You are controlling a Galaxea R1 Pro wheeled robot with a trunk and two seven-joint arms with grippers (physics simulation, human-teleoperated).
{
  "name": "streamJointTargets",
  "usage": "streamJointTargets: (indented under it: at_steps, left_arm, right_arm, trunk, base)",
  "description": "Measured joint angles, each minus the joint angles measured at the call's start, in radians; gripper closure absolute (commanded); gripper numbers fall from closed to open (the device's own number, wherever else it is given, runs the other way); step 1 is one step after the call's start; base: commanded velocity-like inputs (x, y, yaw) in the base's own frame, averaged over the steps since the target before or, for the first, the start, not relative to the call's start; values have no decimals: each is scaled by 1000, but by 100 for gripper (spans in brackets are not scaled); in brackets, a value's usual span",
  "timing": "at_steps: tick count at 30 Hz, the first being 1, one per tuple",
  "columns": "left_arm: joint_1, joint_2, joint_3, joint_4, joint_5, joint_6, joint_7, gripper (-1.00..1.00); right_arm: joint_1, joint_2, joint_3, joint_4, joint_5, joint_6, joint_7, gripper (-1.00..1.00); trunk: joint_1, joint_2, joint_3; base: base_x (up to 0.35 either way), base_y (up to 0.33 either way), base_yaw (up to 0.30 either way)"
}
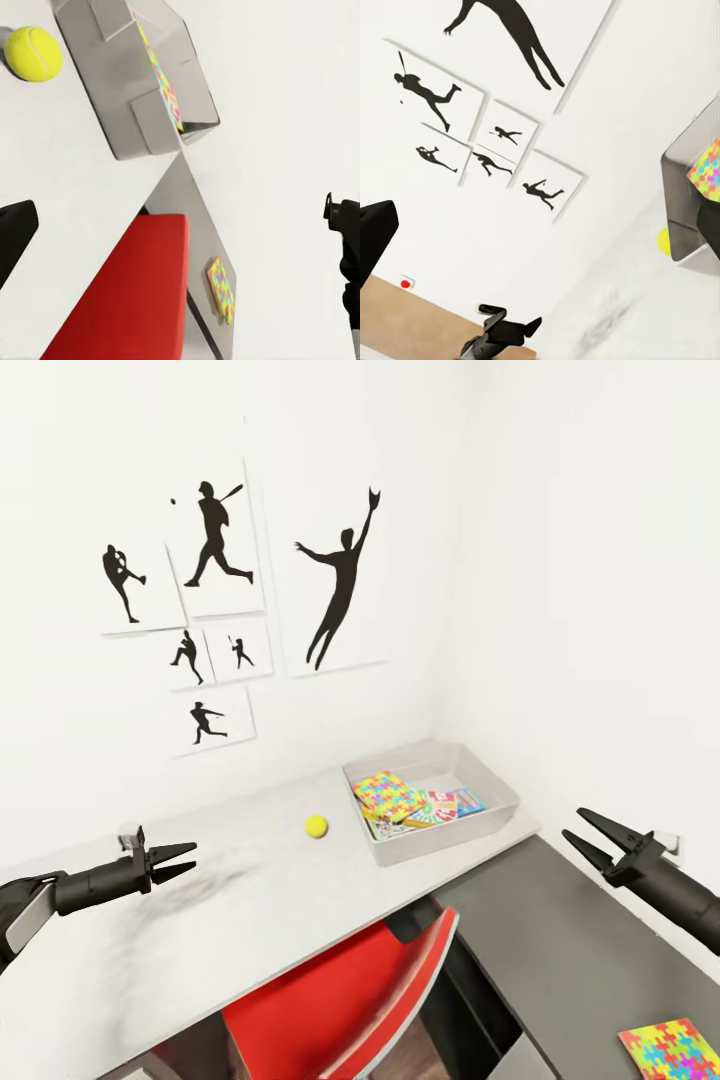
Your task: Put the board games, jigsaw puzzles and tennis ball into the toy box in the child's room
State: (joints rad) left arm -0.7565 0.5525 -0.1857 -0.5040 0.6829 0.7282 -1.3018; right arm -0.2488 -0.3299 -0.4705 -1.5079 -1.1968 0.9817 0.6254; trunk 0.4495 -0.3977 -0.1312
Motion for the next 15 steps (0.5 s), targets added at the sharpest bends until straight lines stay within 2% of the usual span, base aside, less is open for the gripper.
streamJointTargets:
  at_steps: [5, 10, 15]
  left_arm:
    - [0, 0, 0, 0, 0, 0, -6, -100]
    - [0, 2, 0, 0, -1, 0, -21, -100]
    - [0, 18, 0, 0, 0, -5, -26, -100]
  right_arm:
    - [0, 0, -1, 0, 16, -2, 1, -100]
    - [0, 0, -1, 0, 20, -2, 1, -100]
    - [0, 0, -2, 0, 20, -2, 1, -100]
  trunk:
    - [0, 0, 1]
    - [0, 0, 4]
    - [0, 0, 8]
  base:
    - [-120, 33, -126]
    - [-189, 5, -235]
    - [-188, -38, -253]
